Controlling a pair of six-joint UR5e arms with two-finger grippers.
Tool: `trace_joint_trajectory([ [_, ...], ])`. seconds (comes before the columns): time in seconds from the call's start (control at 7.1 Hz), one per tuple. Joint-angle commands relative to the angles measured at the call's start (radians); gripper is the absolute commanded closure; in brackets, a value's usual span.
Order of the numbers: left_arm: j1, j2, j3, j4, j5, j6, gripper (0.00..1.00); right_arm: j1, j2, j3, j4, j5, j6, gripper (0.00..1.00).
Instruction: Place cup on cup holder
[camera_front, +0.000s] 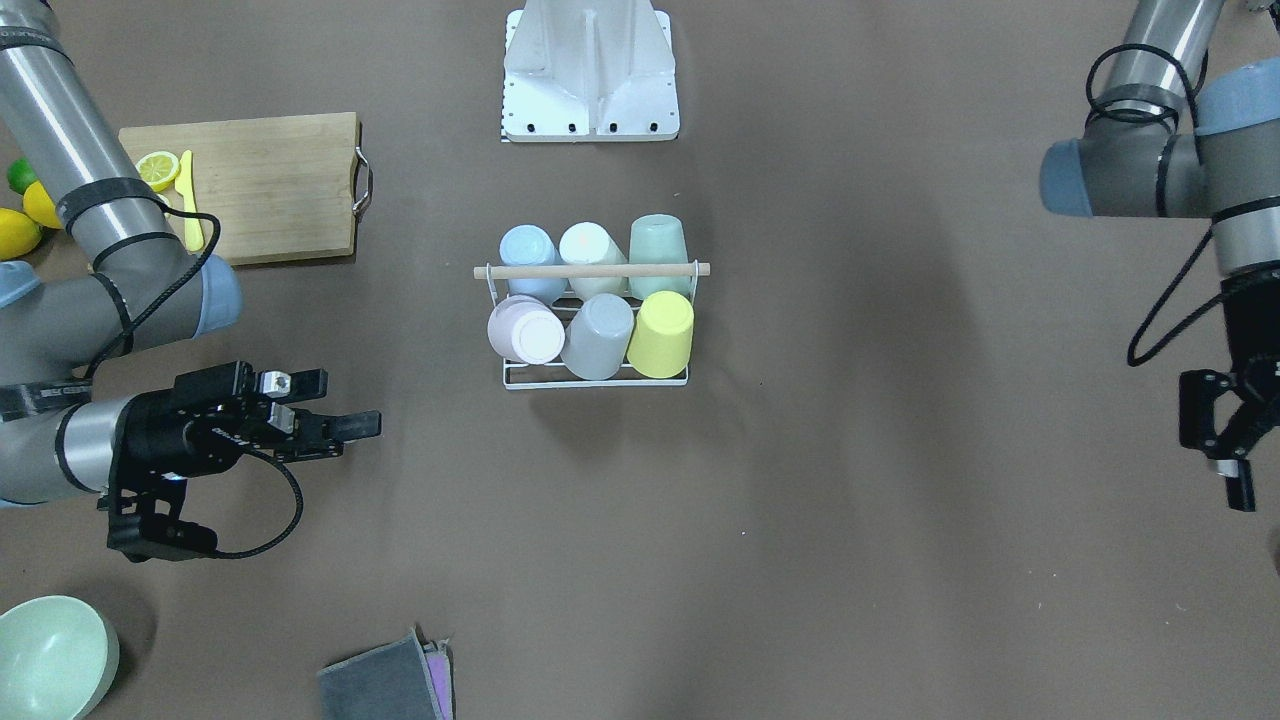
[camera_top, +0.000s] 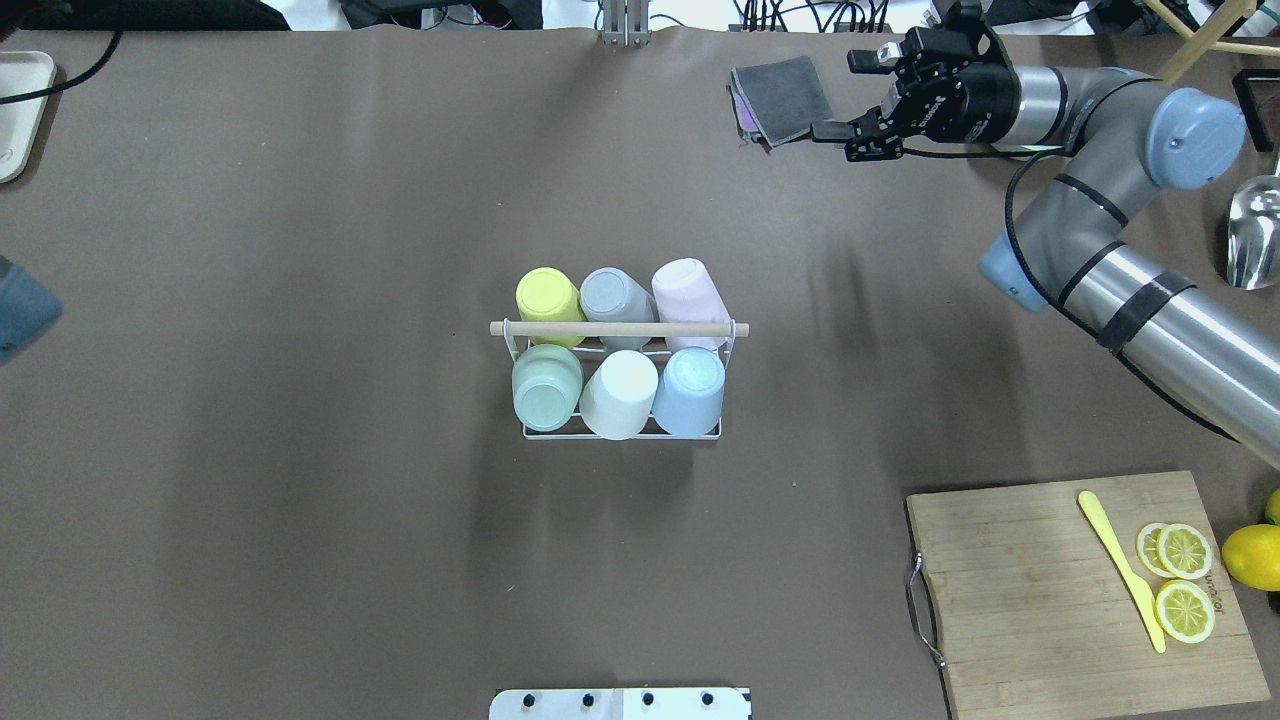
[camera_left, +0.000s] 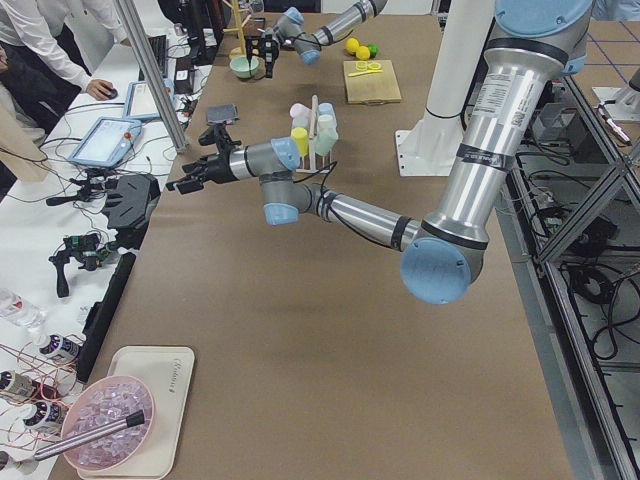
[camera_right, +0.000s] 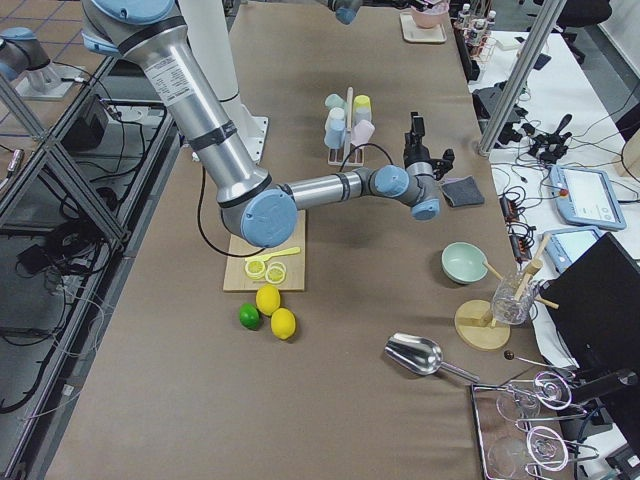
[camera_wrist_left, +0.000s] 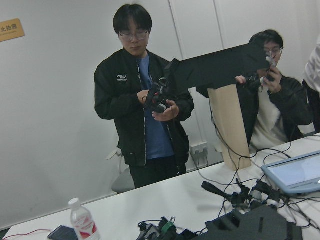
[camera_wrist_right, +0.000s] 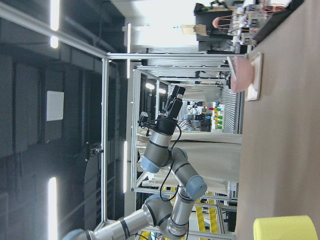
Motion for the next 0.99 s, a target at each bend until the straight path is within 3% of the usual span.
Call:
trace_joint_trajectory([
  [0.0,-0.127,0.073,-0.038,0.195,-0.246,0.009,0.02,0.075,-0.006,0.016,-0.062,-0.281,0.235,0.01],
  [0.28,-0.147,0.090,-0.046,0.469,-0.476,0.087,0.02,0.081,-0.027,0.069,-0.102,-0.507,0.334,0.01],
  [0.56,-0.150,0.096,-0.055,0.750,-0.572,0.303,0.02,0.069,-0.030,0.173,-0.169,-0.723,0.422,0.00],
  [0.85,-0.170,0.188,-0.054,0.795,-0.695,0.438,0.03,0.029,-0.135,0.299,-0.196,-0.830,0.491,0.02],
])
